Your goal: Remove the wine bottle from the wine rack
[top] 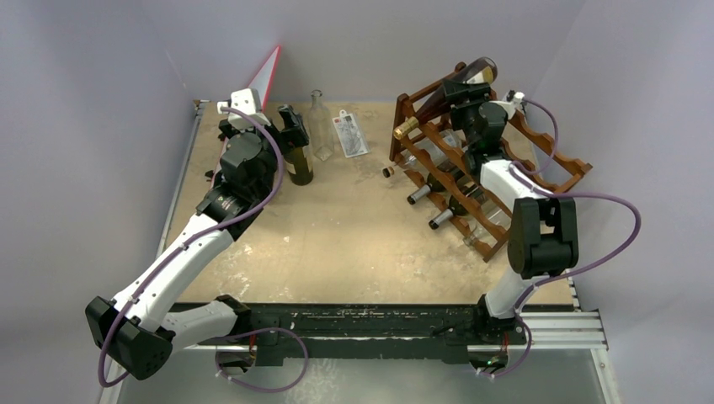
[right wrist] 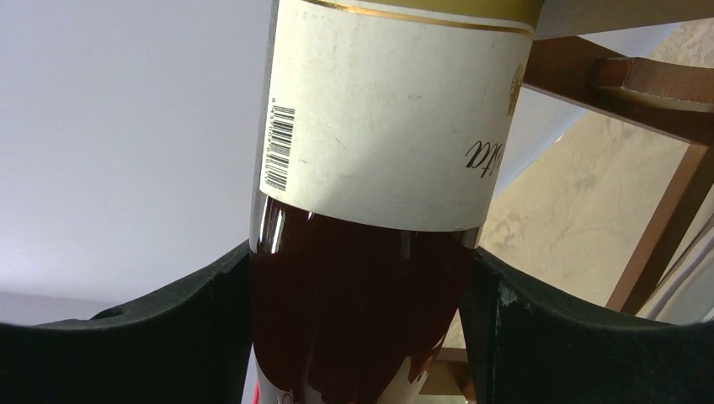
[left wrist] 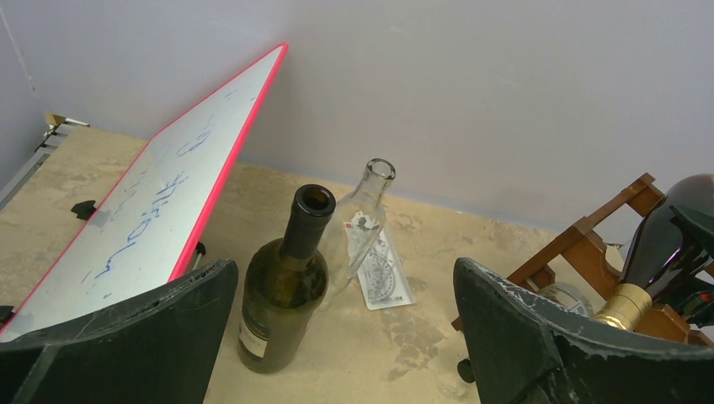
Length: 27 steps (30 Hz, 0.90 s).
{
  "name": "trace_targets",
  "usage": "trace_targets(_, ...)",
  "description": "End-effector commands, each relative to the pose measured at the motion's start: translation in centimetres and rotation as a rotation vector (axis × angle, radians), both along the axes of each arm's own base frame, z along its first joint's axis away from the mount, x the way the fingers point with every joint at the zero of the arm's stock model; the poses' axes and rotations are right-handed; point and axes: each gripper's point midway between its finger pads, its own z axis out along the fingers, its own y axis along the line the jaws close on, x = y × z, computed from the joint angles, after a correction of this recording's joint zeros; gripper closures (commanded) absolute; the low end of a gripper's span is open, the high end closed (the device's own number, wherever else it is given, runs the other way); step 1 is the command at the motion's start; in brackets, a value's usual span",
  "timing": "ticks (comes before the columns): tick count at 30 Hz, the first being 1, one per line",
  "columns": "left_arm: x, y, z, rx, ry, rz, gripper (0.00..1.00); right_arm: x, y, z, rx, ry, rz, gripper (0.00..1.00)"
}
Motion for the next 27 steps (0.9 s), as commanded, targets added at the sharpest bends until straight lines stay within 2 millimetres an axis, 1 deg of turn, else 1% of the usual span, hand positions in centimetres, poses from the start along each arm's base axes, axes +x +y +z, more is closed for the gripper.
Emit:
trace_targets(1, -0.1, -0.1, 3.0, -0.050, -0.066, -0.008, 0.00, -1.9, -0.9, 8.1, -0.021, -0.280, -0.030, 0.65)
trace_targets(4, -0.1, 0.0, 3.1, -0.051, -0.067, -0.006, 0.00, -2.1, -0.8, 8.9, -0.018, -0.324, -0.024, 0.68)
trace_targets(10, 0.0, 0.0, 3.0, -0.052, -0.065, -0.009, 0.00, -2.8, -0.8, 10.6, -0.018, -0.391, -0.023, 0.69)
trace_targets(17, 0.1, -0.2, 2.9, -0.053, -0.062, -0.014, 0.00, -2.2, -1.0, 11.8, -0.038, -0.359, -0.037, 0.70)
trace_targets(21, 0.2, -0.1, 2.8, -0.055, -0.061, -0.012, 0.00, -2.1, -0.3, 12.2, -0.003, -0.352, 0.006, 0.71)
trace_targets(25, 0.2, -0.2, 2.7, -0.053, -0.057, -0.013, 0.00, -2.3, -0.4, 13.6, 0.003, -0.356, 0.002, 0.72)
trace_targets(27, 0.3, -0.3, 2.7, -0.053, -0.056, -0.017, 0.00, -2.6, -0.4, 14.6, 0.021, -0.366, 0.005, 0.72)
